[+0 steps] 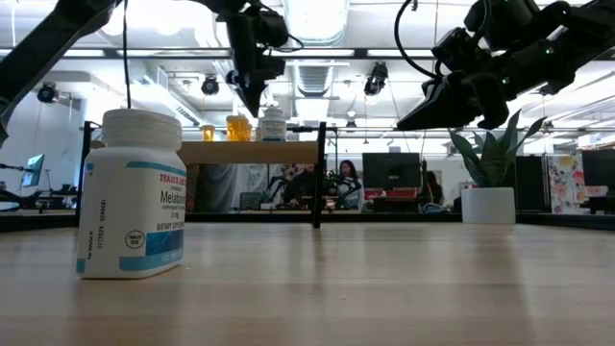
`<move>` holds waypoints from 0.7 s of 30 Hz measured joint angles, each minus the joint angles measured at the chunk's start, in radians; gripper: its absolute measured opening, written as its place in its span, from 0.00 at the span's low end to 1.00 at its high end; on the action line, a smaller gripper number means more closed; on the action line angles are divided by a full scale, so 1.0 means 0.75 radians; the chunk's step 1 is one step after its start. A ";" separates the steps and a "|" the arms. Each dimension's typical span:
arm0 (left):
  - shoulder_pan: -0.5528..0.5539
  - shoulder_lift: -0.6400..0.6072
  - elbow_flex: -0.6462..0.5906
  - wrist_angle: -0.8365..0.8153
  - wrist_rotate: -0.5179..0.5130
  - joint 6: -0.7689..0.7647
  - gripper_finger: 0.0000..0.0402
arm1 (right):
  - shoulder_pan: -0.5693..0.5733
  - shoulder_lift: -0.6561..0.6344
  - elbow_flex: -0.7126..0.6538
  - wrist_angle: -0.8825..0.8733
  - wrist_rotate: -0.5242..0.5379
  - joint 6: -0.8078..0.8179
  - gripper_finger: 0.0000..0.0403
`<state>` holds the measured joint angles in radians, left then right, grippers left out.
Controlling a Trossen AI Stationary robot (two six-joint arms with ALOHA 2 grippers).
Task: Pick and place medicine bottles onto shelf by color
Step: Adjust the white pill bottle on the shelf
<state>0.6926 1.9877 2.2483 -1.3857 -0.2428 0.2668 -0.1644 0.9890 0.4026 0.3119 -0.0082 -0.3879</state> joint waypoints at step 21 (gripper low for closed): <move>0.000 0.002 -0.062 0.107 0.049 0.002 0.00 | 0.000 0.000 0.000 0.000 0.000 -0.002 0.03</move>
<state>0.6926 1.9892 2.2021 -1.3054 -0.2058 0.2687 -0.1646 0.9890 0.4026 0.3118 -0.0082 -0.3893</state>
